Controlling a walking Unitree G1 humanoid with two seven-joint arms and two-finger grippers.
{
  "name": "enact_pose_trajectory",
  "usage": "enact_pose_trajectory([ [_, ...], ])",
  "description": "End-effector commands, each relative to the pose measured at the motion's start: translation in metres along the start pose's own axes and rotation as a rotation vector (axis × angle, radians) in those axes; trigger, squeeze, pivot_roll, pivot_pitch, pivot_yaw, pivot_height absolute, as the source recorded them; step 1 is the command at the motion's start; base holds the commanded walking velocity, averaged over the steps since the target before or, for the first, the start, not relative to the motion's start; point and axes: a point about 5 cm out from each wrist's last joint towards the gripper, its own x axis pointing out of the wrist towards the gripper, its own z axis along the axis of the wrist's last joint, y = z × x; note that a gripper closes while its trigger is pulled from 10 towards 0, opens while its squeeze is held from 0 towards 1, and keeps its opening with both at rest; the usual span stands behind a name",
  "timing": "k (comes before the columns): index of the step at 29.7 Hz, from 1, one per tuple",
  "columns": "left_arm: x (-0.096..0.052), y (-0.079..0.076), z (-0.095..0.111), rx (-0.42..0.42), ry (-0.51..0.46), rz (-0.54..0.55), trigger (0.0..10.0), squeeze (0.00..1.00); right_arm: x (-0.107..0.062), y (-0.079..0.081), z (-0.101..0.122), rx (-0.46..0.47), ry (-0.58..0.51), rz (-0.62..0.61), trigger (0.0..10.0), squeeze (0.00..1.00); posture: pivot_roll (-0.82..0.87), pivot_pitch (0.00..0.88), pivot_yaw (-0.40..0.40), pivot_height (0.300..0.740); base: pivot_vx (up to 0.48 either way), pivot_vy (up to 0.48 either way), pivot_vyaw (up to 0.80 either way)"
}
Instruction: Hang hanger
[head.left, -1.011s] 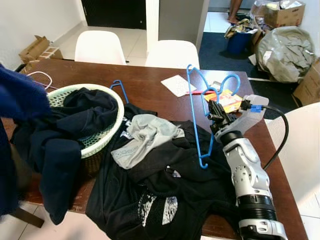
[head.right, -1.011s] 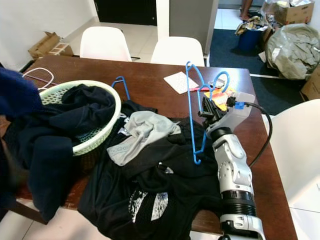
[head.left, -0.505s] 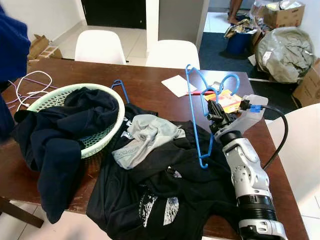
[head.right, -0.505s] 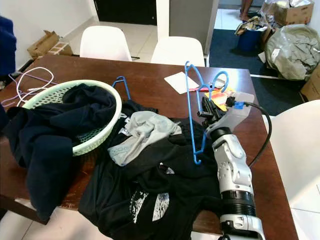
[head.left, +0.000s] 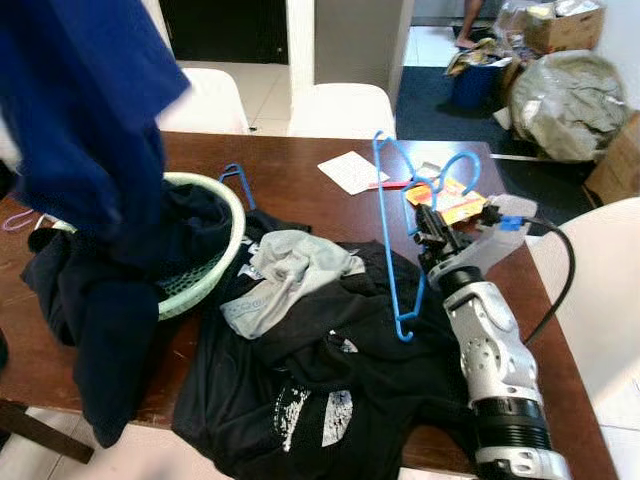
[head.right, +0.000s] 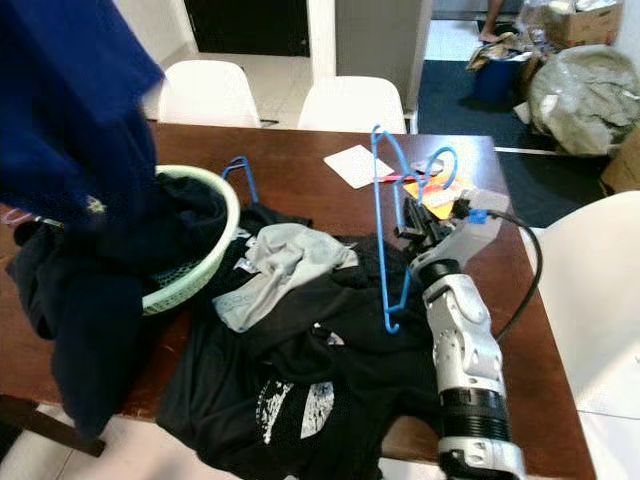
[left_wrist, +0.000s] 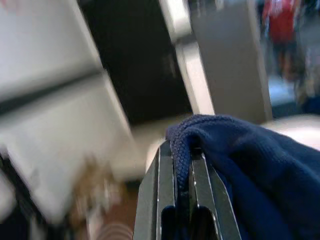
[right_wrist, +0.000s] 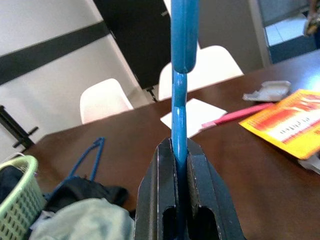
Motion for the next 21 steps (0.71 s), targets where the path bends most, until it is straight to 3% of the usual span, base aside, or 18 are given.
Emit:
enact_pose_trajectory([
  [1,-0.006,0.008,-0.012,-0.011,0.07,0.052,1.8,0.0,-0.001,0.003,0.0,0.001,0.004,0.007,10.0,0.0,0.05,0.121,0.044,0.74,0.0,0.0,0.0],
  [2,-0.014,0.017,-0.034,-0.036,0.16,0.127,2.2,0.0,-0.001,0.003,-0.001,0.0,0.006,0.01,10.0,0.0,0.04,0.122,0.045,0.74,0.0,0.0,0.0],
  [5,-0.021,0.023,-0.05,-0.062,0.238,0.186,1.9,0.0,-0.001,0.004,-0.001,-0.001,0.008,0.011,10.0,0.0,0.04,0.124,0.042,0.74,0.0,0.0,0.0],
  [7,-0.038,0.025,-0.083,-0.135,0.373,0.234,1.5,0.0,-0.001,0.005,-0.002,-0.005,0.012,0.016,10.0,0.0,0.04,0.126,0.044,0.74,0.0,0.0,0.0],
  [10,-0.042,0.024,-0.089,-0.15,0.397,0.232,1.5,0.0,0.0,0.005,-0.002,-0.007,0.012,0.017,10.0,0.0,0.04,0.126,0.044,0.74,0.0,0.0,0.0],
  [11,-0.051,0.018,-0.102,-0.13,0.456,0.207,2.7,0.0,0.0,0.006,-0.002,-0.007,0.014,0.018,10.0,0.0,0.05,0.126,0.042,0.74,0.0,0.0,0.0],
  [12,-0.061,0.008,-0.116,-0.078,0.542,0.136,8.7,0.35,0.0,0.006,-0.003,-0.005,0.015,0.019,10.0,0.0,0.05,0.126,0.042,0.74,0.0,0.0,0.0],
  [14,-0.061,0.008,-0.116,-0.078,0.542,0.136,8.7,0.35,0.0,0.006,-0.003,-0.005,0.015,0.019,10.0,0.0,0.05,0.126,0.042,0.74,0.0,0.0,0.0],
  [15,-0.068,0.001,-0.126,-0.045,0.606,0.082,8.7,0.35,0.0,0.007,-0.003,-0.004,0.015,0.019,10.0,0.0,0.06,0.124,0.042,0.74,0.0,0.0,0.0],
  [16,-0.068,0.001,-0.126,-0.045,0.606,0.082,8.7,0.35,0.0,0.007,-0.003,-0.004,0.015,0.019,10.0,0.0,0.06,0.124,0.042,0.74,0.0,0.0,0.0],
  [17,-0.075,-0.007,-0.135,-0.028,0.659,0.035,10.0,1.0,0.001,0.008,-0.003,-0.002,0.015,0.02,10.0,0.0,0.06,0.123,0.045,0.74,0.0,0.0,0.0],
  [21,-0.077,-0.023,-0.14,0.066,0.687,-0.096,10.0,1.0,0.0,0.007,-0.003,0.0,0.011,0.017,10.0,0.0,0.05,0.118,0.049,0.74,0.0,0.0,0.0],
])
